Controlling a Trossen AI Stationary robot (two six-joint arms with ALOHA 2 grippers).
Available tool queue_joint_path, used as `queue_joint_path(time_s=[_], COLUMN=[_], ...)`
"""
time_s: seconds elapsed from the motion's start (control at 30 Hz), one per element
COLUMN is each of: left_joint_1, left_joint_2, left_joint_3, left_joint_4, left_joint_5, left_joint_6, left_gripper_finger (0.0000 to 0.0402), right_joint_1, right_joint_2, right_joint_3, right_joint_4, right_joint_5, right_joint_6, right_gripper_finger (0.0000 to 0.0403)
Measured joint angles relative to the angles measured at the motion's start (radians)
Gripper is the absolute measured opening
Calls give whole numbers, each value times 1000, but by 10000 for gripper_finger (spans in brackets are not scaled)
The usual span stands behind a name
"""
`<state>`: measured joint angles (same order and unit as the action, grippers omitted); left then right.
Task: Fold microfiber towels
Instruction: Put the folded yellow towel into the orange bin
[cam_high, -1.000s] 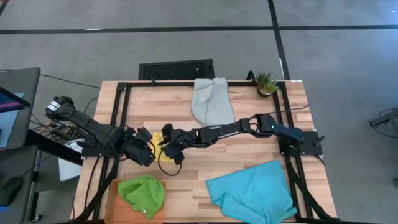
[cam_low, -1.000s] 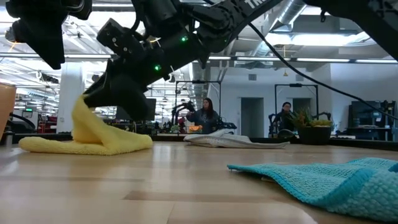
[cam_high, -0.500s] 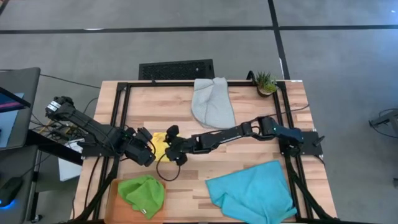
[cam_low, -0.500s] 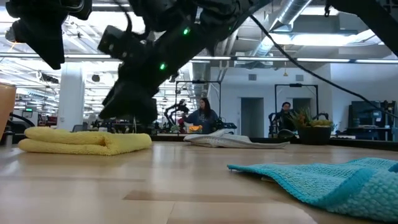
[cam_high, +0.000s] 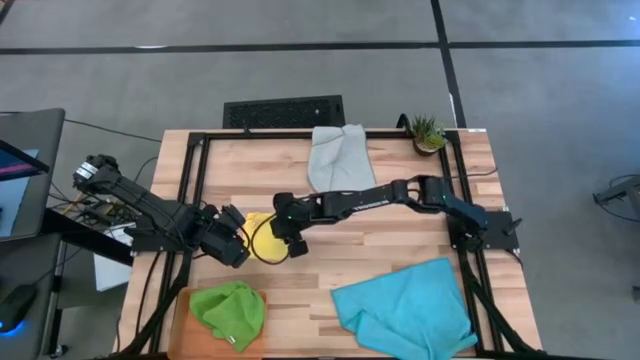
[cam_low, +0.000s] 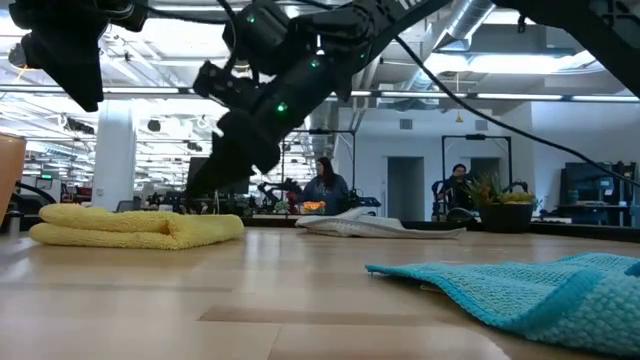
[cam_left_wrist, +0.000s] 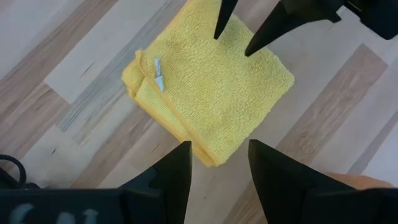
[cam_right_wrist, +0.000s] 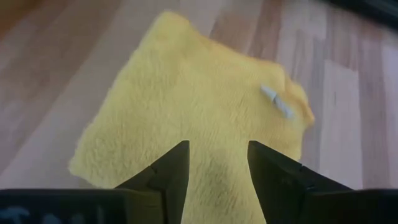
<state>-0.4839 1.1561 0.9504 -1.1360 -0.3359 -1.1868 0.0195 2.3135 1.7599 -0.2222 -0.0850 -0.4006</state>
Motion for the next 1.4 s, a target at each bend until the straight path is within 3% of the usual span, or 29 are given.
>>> queue_joint_path(time_s=[0.17, 0.33, 0.67, 0.87, 1.07, 1.2, 1.4], left_joint_1=[0, 0, 0, 0, 0, 0, 0], left_joint_2=[0, 0, 0, 0, 0, 0, 0], left_joint_3=[0, 0, 0, 0, 0, 0, 0], left_joint_4=[0, 0, 0, 0, 1, 1, 1], left_joint_5=[0, 1, 11, 18, 18, 18, 26], left_joint_6=[0, -1, -5, -7, -7, -7, -14], left_gripper_finger=[151, 151, 151, 151, 151, 151, 151], right_joint_1=[-3, -1, -9, -13, -20, -25, -31], right_joint_2=[-1, 24, 119, 142, 139, 139, 139], right_joint_3=[2, 6, 2, 5, 7, 7, 6], right_joint_4=[49, 152, 209, 209, 158, 135, 118], right_joint_5=[-89, -99, -87, 17, 22, 20, 25], right_joint_6=[-35, -40, 1, 30, 72, 72, 69], right_gripper_finger=[184, 184, 184, 185, 185, 151, 41])
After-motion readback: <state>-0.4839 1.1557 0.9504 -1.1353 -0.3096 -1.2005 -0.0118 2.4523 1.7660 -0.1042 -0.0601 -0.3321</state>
